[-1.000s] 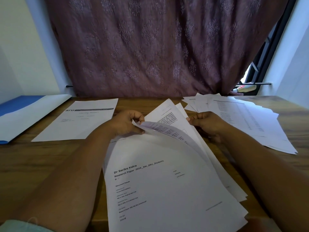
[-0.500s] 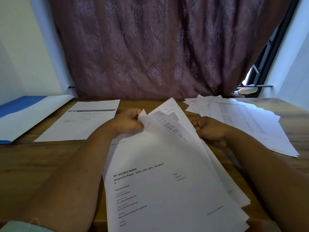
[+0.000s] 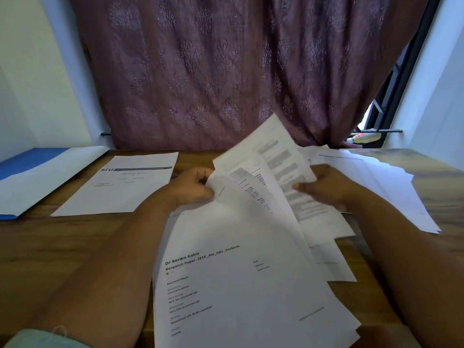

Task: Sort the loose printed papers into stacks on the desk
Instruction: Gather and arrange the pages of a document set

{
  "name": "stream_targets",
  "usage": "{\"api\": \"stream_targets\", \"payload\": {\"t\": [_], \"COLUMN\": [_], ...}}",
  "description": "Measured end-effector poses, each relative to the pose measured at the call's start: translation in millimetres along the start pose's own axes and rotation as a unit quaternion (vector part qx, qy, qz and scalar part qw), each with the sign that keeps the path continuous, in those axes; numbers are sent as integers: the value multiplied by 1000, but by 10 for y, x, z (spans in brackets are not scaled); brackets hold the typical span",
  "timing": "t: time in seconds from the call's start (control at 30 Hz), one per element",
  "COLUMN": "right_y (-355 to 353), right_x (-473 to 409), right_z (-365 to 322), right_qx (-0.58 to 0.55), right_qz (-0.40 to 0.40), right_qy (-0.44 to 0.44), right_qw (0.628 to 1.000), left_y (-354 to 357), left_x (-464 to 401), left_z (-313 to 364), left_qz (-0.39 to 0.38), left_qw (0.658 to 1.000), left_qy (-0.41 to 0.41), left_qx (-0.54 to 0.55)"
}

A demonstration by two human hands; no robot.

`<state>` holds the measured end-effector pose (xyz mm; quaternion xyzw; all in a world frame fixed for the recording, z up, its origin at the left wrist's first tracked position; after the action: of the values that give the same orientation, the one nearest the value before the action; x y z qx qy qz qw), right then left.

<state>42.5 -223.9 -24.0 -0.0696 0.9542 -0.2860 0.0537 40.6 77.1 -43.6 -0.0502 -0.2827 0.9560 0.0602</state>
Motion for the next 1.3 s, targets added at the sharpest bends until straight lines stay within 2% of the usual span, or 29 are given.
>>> {"api": "stream_targets", "payload": {"t": [0.1, 0.2, 0.3, 0.4, 0.47, 0.57, 0.63, 0.7, 0.8, 0.9, 1.03, 1.17, 1.2, 1.23, 1.3], "right_y": [-192, -316, -500, -626, -612, -498, -396, -289, -76, 171, 431, 559, 536, 474, 208], "right_x": [-43, -58, -48, -91, -137, -167, -177, -177, -123, 23, 251, 452, 454, 417, 269], "right_z": [-29, 17, 98, 244, 321, 316, 273, 195, 49, -136, -317, -343, -329, -314, -234], "right_qx": [-1, -45, -92, -208, -261, -244, -200, -108, -56, -77, -93, 53, 76, 99, 194], "right_qz": [165, 252, 359, 389, 362, 318, 293, 259, 158, 16, -155, -308, -317, -292, -180], "right_qy": [-33, -36, -33, -8, 8, 15, 11, 9, -9, -36, -27, 15, 33, 47, 59], "right_qw": [986, 966, 928, 898, 895, 916, 935, 960, 986, 996, 983, 950, 945, 950, 963], "left_y": [17, 94, 108, 55, 36, 53, 47, 29, -54, -186, -166, 56, 104, 140, 172], "left_x": [-4, 37, 35, 37, 36, 46, 36, 60, 86, 143, 133, 73, 67, 69, 64], "left_z": [-24, -2, 15, -4, -1, 15, -5, 32, 148, 271, 226, 81, 62, 60, 64], "left_qz": [-8, -36, -32, 0, 19, 13, 2, 13, 71, 133, 137, 67, 46, 33, 29], "left_qw": [1000, 999, 998, 999, 1000, 1000, 1000, 999, 977, 959, 967, 997, 999, 999, 998], "left_qy": [-7, -4, 20, 17, 15, 12, 14, 19, 38, 64, 53, -6, -19, -24, -24], "left_qx": [-21, -28, -48, -27, -12, 9, 8, 46, 195, 241, 209, 42, 13, -15, -55]}}
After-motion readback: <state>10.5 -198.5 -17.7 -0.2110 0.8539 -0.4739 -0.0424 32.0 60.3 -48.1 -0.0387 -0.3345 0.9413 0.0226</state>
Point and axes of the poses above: each hand's wrist, its own x-axis away from the middle knuckle, its own y-axis out of the palm, z = x × y, the point moved 6 cm from there along -x, towards the middle knuckle, and after that the axes turned 3 degrees about -y, right-handed, at the moved point
